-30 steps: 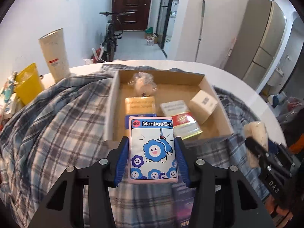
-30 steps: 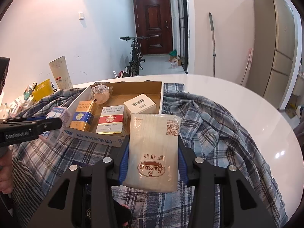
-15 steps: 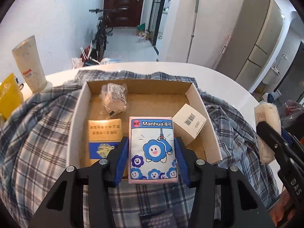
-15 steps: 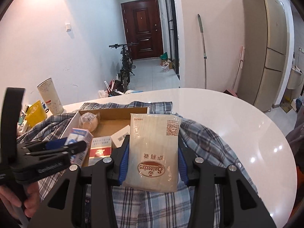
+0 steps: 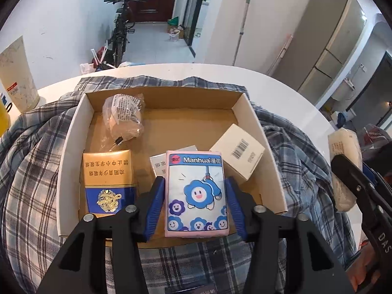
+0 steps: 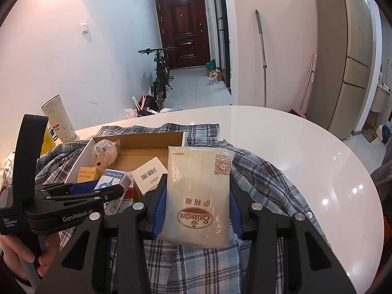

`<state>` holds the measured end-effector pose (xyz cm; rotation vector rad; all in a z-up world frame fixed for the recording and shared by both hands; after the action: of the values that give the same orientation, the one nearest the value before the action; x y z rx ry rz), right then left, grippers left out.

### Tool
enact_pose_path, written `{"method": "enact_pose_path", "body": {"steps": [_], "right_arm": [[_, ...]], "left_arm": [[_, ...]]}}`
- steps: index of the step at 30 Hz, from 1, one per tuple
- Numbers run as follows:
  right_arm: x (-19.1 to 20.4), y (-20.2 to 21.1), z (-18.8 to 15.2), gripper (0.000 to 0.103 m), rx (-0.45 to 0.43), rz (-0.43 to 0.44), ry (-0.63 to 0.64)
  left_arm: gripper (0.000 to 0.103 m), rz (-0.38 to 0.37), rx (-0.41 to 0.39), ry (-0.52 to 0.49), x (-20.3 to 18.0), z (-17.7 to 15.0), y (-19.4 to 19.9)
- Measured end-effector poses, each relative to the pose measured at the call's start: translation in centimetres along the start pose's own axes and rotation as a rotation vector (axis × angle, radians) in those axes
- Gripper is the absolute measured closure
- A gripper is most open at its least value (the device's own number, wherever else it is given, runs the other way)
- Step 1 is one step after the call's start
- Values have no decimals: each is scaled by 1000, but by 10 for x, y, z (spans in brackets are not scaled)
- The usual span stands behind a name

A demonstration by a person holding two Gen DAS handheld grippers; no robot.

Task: Organize objects
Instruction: 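Lower the Manhua box into the cardboard box and open the left gripper, then lower the white pack into the cardboard box and open the right gripper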

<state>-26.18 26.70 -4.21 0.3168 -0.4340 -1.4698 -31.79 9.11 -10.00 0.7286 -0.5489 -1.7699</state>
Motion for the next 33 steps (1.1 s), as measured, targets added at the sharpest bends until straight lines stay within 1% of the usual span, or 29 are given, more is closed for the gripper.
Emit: {"method": "enact_pose_path", "body": {"steps": [2,4,7,9,10,11,14,17,20,22,23,24,26,27,30,33], "right_arm": [[3,1,1,61,-2,-1,4],[6,1,2,61,-1,3,8],[15,3,5,61,-2,14,24],[20,1,8,61,-2,26,24],[24,0,10,61,2,35,21],[28,-3,12,61,7,45,17],[42,-12,17,61,41,73,26],[54,-24,24,60,65,98,22],[69,-42,29,60,85,142,30],[80,-56,28,60,99,140,52],[84,-63,27,60,107,135,52],[89,-70,26,60,117,137,49],[95,-83,24,60,137,142,33],[98,-88,22,60,144,143,27],[105,-102,18,60,163,151,31],[111,-112,17,60,169,149,29]], "left_arm": [[29,3,-34,-12,-1,3,8],[21,40,-86,-35,0,8,20],[21,75,-131,-43,9,15,39],[20,82,-168,2,22,21,51],[17,88,-187,23,28,24,55],[16,103,-211,47,35,28,58],[16,160,-262,86,54,41,57],[16,213,-282,71,64,54,56],[16,220,-318,27,65,57,58],[16,186,-355,3,68,55,62],[16,179,-375,14,72,53,63],[16,190,-383,40,78,51,61],[16,205,-346,72,87,49,53],[16,201,-327,101,94,47,48],[16,185,-305,169,107,42,41],[16,193,-297,199,116,41,39]]}}
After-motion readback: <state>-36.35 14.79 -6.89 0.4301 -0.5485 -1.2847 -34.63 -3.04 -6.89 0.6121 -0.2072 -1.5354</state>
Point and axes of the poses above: each gripper's, at about its wrist camera, not at the fingertips, and y roughly against the way its jaws point, x to its left, z to its top, the point moved 4 cm from there along -y, roughly the way its jaws point, and after that the axes turned 13 degrees about -x, right-handed, at the moved point
